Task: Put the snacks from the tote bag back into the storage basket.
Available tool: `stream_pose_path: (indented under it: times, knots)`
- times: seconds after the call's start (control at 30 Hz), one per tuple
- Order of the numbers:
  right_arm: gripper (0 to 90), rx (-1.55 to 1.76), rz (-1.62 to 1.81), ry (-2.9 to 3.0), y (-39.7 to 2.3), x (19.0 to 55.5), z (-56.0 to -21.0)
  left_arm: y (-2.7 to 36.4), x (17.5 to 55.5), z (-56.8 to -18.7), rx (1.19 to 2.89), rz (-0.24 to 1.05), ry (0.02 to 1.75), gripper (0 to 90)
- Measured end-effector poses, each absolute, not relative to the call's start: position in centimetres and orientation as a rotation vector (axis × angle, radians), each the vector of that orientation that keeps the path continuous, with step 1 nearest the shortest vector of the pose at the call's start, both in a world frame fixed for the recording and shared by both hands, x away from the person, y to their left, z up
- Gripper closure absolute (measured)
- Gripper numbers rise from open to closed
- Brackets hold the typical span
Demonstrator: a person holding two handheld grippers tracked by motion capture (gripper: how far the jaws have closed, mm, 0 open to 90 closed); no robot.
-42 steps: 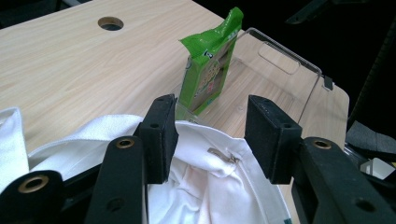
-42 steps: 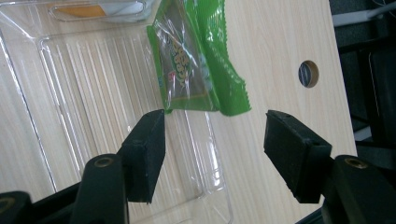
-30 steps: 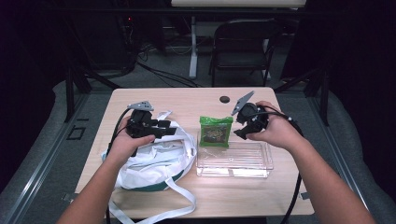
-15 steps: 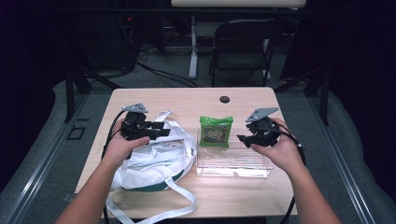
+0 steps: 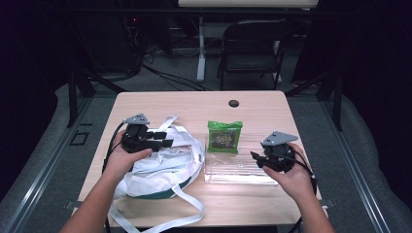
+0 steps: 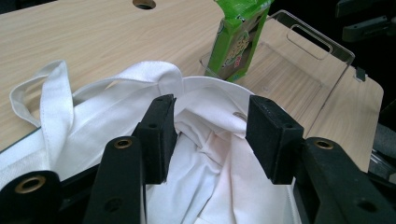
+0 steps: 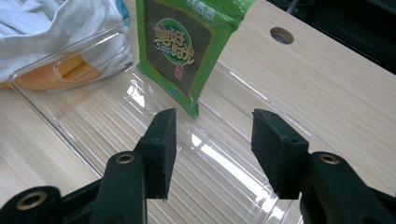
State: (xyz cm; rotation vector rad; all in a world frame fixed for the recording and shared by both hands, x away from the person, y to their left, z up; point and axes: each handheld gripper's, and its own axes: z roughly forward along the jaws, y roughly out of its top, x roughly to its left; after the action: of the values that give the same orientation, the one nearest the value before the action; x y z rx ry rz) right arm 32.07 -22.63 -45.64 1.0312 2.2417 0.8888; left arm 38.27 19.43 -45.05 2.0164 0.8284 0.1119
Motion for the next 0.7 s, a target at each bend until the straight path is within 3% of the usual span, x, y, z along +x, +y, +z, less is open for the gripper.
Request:
stream_pose_path:
  times: [0.7]
  knots:
    - [58.0, 1.145, 1.085, 2.140, -23.2, 30.1, -49.4, 20.7, 36.3, -48.1, 1.996, 0.173, 0.880, 51.3]
